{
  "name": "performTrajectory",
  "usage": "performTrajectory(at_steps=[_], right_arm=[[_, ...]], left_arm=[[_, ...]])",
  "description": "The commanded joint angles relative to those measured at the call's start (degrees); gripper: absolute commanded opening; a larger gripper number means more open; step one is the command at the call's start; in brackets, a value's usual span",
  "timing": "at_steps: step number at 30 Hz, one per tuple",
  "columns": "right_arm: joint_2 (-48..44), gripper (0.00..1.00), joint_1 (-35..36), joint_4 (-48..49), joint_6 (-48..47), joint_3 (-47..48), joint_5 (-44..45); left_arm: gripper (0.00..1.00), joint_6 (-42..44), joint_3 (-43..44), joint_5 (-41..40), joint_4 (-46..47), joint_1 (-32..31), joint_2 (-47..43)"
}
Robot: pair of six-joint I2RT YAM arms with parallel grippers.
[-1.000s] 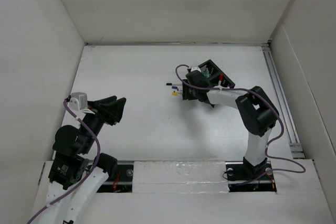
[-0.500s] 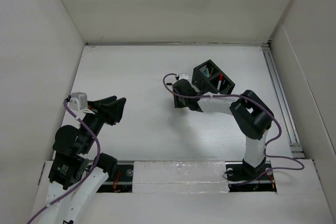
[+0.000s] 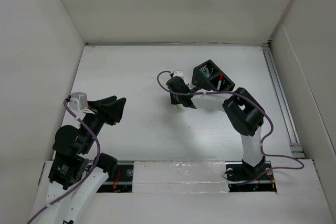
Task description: Organize the desk
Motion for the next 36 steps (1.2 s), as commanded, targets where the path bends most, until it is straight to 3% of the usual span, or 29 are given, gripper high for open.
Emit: performTrajectory(at_steps=[1, 7, 13, 20, 24, 30, 36], right_arm=[[1.35, 0.25, 0.16, -0.88, 0.38, 0.73, -0.29], [-0.23, 0.0, 1.21, 0.18, 0.99, -1.11, -0.82], [-14.17, 0.0, 2.36, 7.38, 1.96, -6.21, -8.64], [-29.56, 0.0, 0.43, 7.65, 2.58, -10.16, -3.66], [-36.87, 0.0, -4.4, 7.12, 3.54, -14.72, 1.72], [-45.05, 0.0, -17.31, 5.89, 5.04, -20.0, 5.16], [-44.01, 0.0, -27.52, 6.33, 4.6, -21.86, 0.95]], left_arm=[[0.44, -0.3, -0.3, 0.46, 3.12, 0.06, -0.04], [0.44, -0.21, -0.3, 0.55, 3.12, 0.06, -0.22], [0.44, -0.21, -0.21, 0.55, 3.12, 0.06, -0.21], [0.44, -0.39, -0.22, 0.38, 3.03, 0.06, -0.39], [0.44, -0.3, -0.13, 0.55, 2.95, 0.06, -0.57], [0.44, -0.3, -0.21, 0.64, 3.12, 0.06, -0.48], [0.44, -0.3, -0.3, 0.9, 3.21, 0.06, -0.04]])
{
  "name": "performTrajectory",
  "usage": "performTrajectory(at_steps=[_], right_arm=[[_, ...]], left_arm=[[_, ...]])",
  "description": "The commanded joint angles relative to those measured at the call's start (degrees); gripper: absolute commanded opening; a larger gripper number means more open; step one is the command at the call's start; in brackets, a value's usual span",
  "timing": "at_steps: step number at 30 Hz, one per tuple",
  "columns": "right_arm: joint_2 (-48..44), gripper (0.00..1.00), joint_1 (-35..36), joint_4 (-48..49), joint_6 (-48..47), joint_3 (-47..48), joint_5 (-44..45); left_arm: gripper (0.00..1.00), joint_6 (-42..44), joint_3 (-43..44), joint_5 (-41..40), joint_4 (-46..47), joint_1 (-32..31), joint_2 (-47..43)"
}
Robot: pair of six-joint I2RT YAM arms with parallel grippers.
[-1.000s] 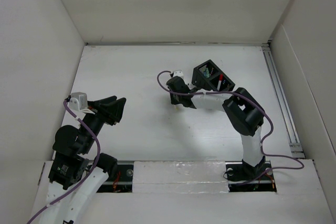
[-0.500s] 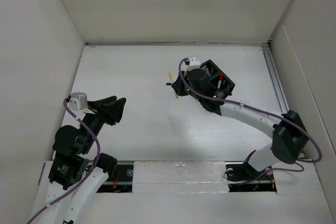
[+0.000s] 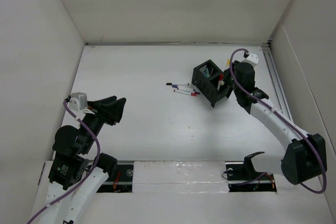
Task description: Organize the desk
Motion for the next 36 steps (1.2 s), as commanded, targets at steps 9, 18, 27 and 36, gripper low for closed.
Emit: performTrajectory(at_steps=[9, 18, 27, 36], right_arm=[[7.68, 0.0, -3.34, 0.97, -0.96, 2.95, -2.17], [9.26, 0.25, -2.72, 1.24, -1.05, 2.41, -1.81], [5.49, 0.45, 3.94, 0.27, -1.22, 3.12, 2.58], [9.32, 0.0, 14.24, 5.02, -5.87, 2.06, -3.56]], left_arm=[[0.44, -0.21, -0.21, 0.71, 3.12, 0.06, 0.31], [0.44, -0.3, -0.22, 0.97, 3.38, 0.06, 0.66], [0.44, -0.21, -0.3, 0.88, 3.21, 0.06, 0.58], [0.44, -0.3, -0.3, 0.88, 3.3, 0.06, 0.49]])
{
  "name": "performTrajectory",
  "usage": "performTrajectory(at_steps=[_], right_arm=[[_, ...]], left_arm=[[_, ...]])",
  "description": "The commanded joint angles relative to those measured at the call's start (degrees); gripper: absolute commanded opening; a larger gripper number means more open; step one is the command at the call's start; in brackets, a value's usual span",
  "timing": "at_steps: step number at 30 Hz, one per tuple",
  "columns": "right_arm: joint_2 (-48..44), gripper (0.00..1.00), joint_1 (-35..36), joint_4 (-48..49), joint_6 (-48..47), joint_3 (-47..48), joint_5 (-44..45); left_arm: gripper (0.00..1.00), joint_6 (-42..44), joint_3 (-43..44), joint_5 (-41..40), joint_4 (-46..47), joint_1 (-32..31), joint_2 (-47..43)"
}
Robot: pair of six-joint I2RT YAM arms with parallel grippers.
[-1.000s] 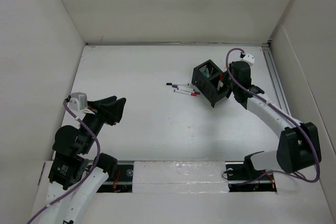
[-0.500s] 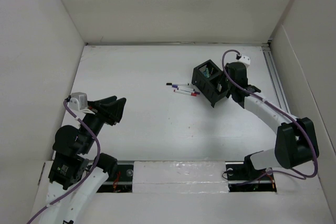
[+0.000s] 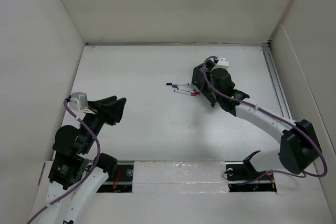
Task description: Organize the desk
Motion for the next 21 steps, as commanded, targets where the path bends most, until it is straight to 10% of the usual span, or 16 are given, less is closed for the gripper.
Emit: performTrajectory(at_steps=[1, 7, 21], right_arm=[[4.95, 0.01, 3.03, 3.04, -3.24, 2.89, -3.48], [19.18, 0.44, 4.44, -0.93, -6.58, 10.8, -7.26], [29.83, 0.51, 3.91, -4.36, -7.81, 17.75, -7.09]], left_arm=[[0.44, -0.28, -0.3, 0.73, 3.3, 0.06, 0.38], [0.44, -0.19, -0.3, 0.64, 3.21, 0.06, 0.2], [0.44, -0.19, -0.3, 0.55, 3.21, 0.06, 0.2]])
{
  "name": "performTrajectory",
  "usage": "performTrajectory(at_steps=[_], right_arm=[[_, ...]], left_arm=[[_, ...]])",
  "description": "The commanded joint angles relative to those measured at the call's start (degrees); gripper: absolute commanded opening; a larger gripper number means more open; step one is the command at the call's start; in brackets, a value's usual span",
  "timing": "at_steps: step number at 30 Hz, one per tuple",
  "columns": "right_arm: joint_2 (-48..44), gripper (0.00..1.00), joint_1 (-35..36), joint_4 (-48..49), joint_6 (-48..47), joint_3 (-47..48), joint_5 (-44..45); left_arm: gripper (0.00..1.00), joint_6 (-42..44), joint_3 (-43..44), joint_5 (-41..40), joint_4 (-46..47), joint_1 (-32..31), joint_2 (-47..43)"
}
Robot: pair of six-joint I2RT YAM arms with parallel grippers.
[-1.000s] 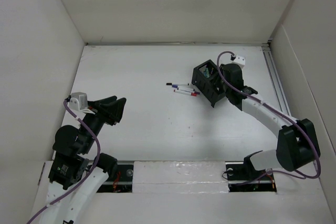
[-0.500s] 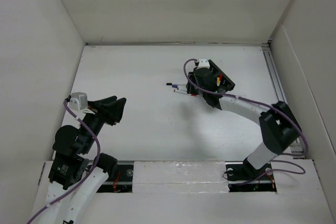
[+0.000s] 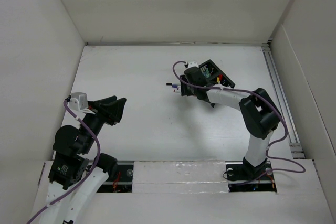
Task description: Organize the desk
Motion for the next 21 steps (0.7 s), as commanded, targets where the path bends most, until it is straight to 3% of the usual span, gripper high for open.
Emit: performTrajectory(at_steps=[1, 21], right_arm=[[1.93, 0.51, -0.39, -0.31, -0.7, 3.24, 0.62], [6.5, 0.51, -1.45, 0.82, 1.67, 2.55, -3.06]], left_arm=[[0.44, -0.21, -0.22, 0.64, 3.12, 0.06, 0.2], [0.44, -0.13, -0.22, 0.82, 3.21, 0.06, 0.2]])
